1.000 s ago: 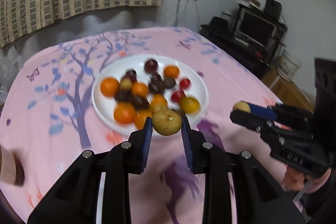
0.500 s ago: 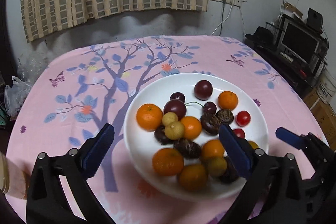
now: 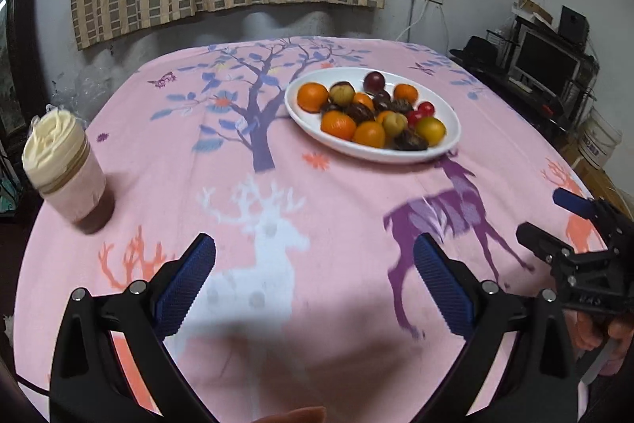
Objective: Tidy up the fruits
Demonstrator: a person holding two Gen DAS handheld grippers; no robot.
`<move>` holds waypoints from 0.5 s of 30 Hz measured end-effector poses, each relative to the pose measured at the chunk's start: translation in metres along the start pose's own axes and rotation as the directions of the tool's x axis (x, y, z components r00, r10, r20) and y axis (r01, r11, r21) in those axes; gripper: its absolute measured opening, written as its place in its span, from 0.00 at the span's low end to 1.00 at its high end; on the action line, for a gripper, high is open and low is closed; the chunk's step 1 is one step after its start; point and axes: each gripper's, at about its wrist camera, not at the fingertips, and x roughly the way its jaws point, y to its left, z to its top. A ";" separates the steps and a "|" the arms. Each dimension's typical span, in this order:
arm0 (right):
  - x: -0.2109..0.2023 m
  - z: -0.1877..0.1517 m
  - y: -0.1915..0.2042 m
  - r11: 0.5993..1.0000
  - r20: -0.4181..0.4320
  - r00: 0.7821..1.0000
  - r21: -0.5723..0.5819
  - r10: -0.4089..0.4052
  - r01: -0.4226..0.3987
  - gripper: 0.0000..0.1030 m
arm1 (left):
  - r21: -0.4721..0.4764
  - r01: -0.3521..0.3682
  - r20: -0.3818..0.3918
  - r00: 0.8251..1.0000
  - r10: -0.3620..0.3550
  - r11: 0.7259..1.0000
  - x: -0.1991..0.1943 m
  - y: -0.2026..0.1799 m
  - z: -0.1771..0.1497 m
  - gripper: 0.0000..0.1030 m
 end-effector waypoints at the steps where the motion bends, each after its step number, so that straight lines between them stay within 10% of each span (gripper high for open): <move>1: -0.002 -0.004 0.001 1.000 -0.001 1.000 0.001 0.007 -0.007 0.97 | -0.005 -0.002 0.010 1.000 0.002 1.000 -0.003 0.002 -0.007 0.95; 15: -0.007 -0.024 0.006 1.000 -0.039 0.999 0.001 0.021 -0.021 0.97 | 0.041 -0.033 0.009 0.999 0.033 0.999 -0.009 -0.009 -0.031 0.95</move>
